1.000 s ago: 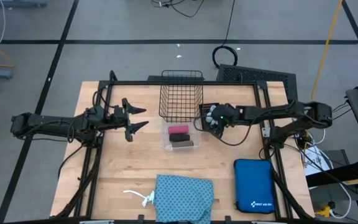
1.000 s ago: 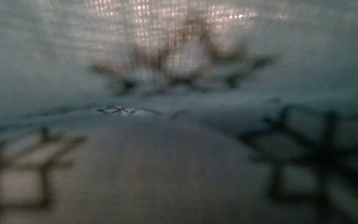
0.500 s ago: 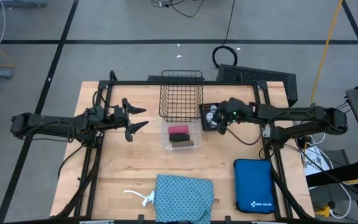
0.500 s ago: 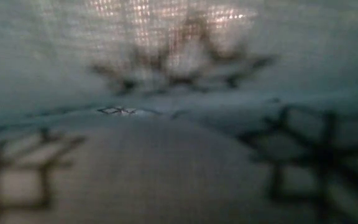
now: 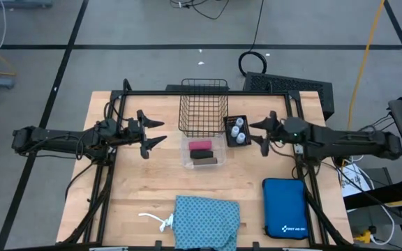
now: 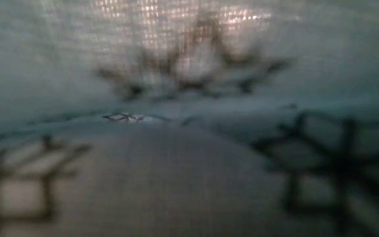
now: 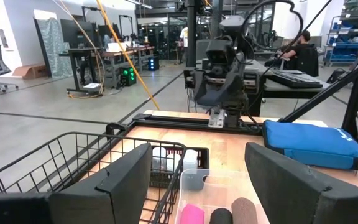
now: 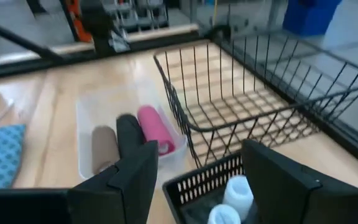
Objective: Pick & Place Medicine items
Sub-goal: Put the blue patient gown into the wire basket
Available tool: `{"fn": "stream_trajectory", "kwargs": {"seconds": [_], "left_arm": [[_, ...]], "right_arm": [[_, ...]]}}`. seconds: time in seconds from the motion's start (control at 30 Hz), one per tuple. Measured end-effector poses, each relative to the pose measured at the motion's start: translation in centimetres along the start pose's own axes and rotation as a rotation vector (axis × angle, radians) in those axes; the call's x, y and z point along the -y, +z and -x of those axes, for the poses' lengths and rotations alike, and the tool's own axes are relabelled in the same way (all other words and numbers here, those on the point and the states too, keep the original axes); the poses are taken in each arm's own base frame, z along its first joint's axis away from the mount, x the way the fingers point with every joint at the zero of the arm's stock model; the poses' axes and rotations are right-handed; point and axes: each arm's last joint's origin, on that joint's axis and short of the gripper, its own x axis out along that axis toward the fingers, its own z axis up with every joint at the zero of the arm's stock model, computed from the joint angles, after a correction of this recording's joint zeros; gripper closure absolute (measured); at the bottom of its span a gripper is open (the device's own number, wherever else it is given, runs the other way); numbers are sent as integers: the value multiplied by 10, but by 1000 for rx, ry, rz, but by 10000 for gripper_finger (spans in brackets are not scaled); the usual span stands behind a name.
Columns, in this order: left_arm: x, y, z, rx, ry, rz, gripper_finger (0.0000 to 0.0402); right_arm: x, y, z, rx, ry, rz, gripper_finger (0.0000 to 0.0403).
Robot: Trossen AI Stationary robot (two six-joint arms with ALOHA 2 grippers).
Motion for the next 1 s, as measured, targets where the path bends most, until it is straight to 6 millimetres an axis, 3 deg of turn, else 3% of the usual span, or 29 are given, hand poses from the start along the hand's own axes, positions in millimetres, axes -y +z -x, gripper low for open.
{"fn": "stream_trajectory", "kwargs": {"seconds": [0.3,0.6,1.0], "left_arm": [[0,0,0,0,0,0,133],[0,0,0,0,0,0,133],[0,0,0,1,0,73,133]], "right_arm": [[5,-26,17,112,14,0,181],[9,-38,33,215,27,7,184],[12,-61,39,297,44,-53,182]]}}
